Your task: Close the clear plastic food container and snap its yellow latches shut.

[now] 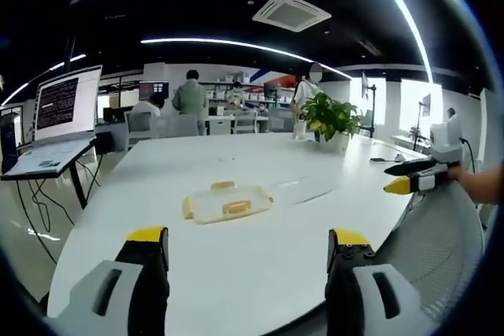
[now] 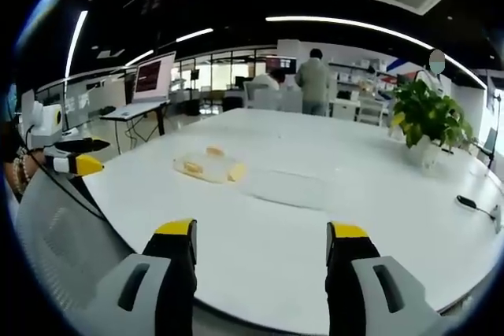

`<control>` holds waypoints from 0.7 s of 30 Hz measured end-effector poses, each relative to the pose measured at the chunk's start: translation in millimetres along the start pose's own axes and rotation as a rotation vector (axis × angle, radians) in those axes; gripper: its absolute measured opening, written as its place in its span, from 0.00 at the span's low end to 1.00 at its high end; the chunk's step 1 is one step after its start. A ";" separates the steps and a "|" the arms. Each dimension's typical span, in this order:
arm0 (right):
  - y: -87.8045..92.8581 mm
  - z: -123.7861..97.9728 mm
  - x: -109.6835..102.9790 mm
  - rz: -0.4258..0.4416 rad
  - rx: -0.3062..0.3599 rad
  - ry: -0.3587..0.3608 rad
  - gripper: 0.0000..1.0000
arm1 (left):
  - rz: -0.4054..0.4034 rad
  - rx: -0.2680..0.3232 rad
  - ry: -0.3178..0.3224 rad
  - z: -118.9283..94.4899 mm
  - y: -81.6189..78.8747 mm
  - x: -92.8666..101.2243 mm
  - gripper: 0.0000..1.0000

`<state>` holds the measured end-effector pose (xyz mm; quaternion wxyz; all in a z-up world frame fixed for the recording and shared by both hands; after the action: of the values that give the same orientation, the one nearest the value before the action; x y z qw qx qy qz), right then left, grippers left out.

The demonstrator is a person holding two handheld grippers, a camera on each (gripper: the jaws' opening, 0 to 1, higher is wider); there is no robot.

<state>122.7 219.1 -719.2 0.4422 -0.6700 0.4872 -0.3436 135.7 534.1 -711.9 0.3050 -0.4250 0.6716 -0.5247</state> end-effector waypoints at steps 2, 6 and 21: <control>0.7 0.2 0.1 0.000 -0.005 0.000 0.63 | -0.002 0.000 -0.003 -0.2 0.1 -0.3 0.80; 0.7 -0.1 0.2 0.000 -0.004 0.000 0.63 | -0.001 0.000 0.000 -0.4 0.2 0.0 0.80; 0.5 -0.1 1.8 0.005 0.004 -0.010 0.62 | 0.005 -0.020 0.002 1.7 2.7 0.5 0.80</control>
<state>123.0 217.3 -719.6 0.4470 -0.6696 0.4859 -0.3402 136.3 533.1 -714.8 0.3015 -0.4257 0.6783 -0.5175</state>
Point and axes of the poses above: the point that each gripper's makers call its tool centre point, and the gripper's own axes: z roughly forward along the fingers, x roughly to its right, y roughly out of its underside, the point moved 4 cm from there along -z, roughly backward along the fingers, and after that the axes turned 2 degrees about y, right-handed, at the moved point
